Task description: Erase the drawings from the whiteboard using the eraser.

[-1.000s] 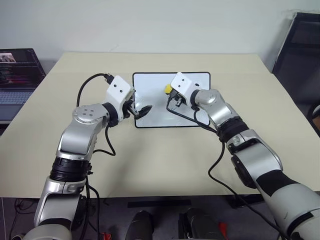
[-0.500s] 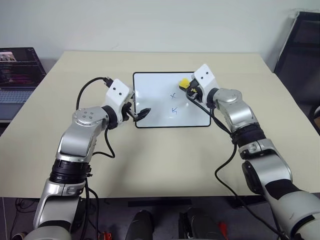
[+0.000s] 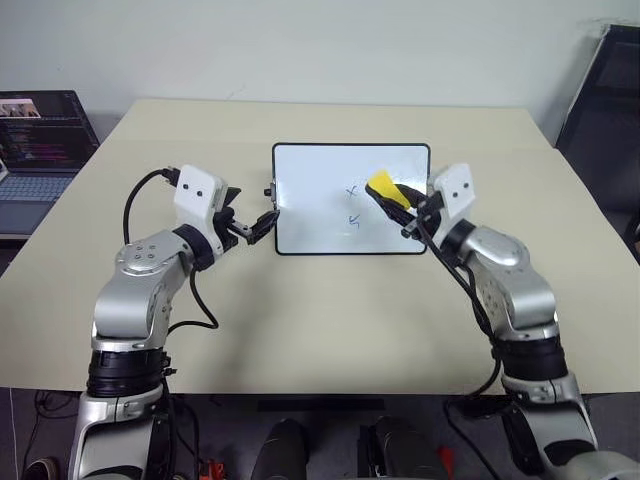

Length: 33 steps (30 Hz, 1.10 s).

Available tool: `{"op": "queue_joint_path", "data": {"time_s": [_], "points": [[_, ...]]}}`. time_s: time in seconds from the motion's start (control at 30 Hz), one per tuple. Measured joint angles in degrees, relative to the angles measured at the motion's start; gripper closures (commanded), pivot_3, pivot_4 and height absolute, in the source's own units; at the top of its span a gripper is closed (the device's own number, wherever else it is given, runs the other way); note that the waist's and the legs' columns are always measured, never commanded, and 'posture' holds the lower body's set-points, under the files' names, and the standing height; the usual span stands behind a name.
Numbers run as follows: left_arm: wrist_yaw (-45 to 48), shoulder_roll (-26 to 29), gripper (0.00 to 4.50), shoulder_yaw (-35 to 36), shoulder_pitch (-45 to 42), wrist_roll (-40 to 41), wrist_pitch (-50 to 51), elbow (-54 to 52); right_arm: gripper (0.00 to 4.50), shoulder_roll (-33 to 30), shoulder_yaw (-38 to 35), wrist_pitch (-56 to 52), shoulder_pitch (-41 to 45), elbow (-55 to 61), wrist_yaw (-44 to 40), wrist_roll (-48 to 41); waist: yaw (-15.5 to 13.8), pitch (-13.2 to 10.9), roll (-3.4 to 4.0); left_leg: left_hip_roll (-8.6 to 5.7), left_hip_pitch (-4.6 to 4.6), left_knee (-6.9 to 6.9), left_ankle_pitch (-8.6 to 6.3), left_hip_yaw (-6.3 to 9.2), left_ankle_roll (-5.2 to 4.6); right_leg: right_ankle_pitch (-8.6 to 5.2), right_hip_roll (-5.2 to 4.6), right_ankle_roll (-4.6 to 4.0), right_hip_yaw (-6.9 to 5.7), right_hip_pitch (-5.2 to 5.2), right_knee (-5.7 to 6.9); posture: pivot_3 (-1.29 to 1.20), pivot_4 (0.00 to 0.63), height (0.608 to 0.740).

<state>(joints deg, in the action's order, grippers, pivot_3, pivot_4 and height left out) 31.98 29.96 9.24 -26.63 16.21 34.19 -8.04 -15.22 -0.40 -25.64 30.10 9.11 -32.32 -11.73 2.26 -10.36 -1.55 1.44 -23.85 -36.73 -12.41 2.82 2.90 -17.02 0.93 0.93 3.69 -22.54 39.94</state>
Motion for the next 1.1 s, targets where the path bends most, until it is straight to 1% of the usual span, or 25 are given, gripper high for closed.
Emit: {"op": "queue_joint_path", "data": {"time_s": [0.17, 0.27, 0.47, 0.77, 0.83, 1.1], "points": [[-0.1, -0.6, 0.0, 0.1, 1.3, 1.7, 0.0, -0.7, 3.4, 0.4, -2.2, -0.7, -5.8, 3.3, 0.1, -5.1, -0.1, 0.0, -0.01, 0.01, 0.0, 0.01, 0.0, -0.02, 0.0, 0.0, 0.01, 0.0, 0.0, 0.02, -0.02, 0.0, 0.15, 0.74], [-0.1, -0.6, 0.0, 0.1, 1.4, 2.0, 0.0, -0.8, 3.4, 0.4, -2.3, -0.7, -8.2, 3.3, 0.2, -5.8, 0.0, 0.0, -0.01, 0.0, 0.03, 0.0, 0.0, -0.06, 0.0, -0.01, 0.01, 0.01, 0.03, 0.02, -0.01, 0.0, 0.15, 0.74], [-0.1, -0.6, 0.0, 0.1, 2.1, 2.7, -0.1, -1.2, 3.4, 0.0, -2.2, -0.5, -9.9, 3.3, 1.5, -5.8, 0.0, 0.0, -0.01, 0.0, 0.02, 0.01, 0.0, -0.06, 0.0, -0.01, 0.02, 0.01, 0.02, 0.02, -0.02, 0.0, 0.15, 0.74], [-0.6, 0.1, 0.0, 0.1, 2.1, 2.4, -1.0, -1.1, 3.4, -0.8, -1.4, -0.5, -9.8, 3.3, 2.6, -5.1, 0.0, 0.0, -0.01, 0.0, 0.02, 0.01, 0.0, -0.06, 0.0, -0.02, 0.02, 0.02, 0.02, 0.02, -0.03, 0.0, 0.15, 0.74], [-1.0, 0.5, 0.0, -0.6, 2.0, 1.2, -1.1, -1.0, 3.4, -1.4, -0.1, -0.5, -9.1, 3.3, 3.1, -4.1, 0.0, 0.0, -0.01, 0.0, 0.03, 0.01, 0.0, -0.06, 0.0, -0.04, 0.03, 0.06, 0.03, 0.02, -0.02, 0.0, 0.15, 0.74], [-1.2, 2.5, 0.0, -4.2, -0.9, -1.8, -0.6, 1.0, 3.4, -3.8, 5.3, -0.5, -0.5, 1.8, 5.0, 2.9, 0.0, 0.0, -0.01, -0.01, 0.03, 0.01, 0.0, -0.06, 0.0, -0.03, 0.03, 0.04, 0.01, 0.02, -0.03, 0.0, 0.15, 0.74]]}}
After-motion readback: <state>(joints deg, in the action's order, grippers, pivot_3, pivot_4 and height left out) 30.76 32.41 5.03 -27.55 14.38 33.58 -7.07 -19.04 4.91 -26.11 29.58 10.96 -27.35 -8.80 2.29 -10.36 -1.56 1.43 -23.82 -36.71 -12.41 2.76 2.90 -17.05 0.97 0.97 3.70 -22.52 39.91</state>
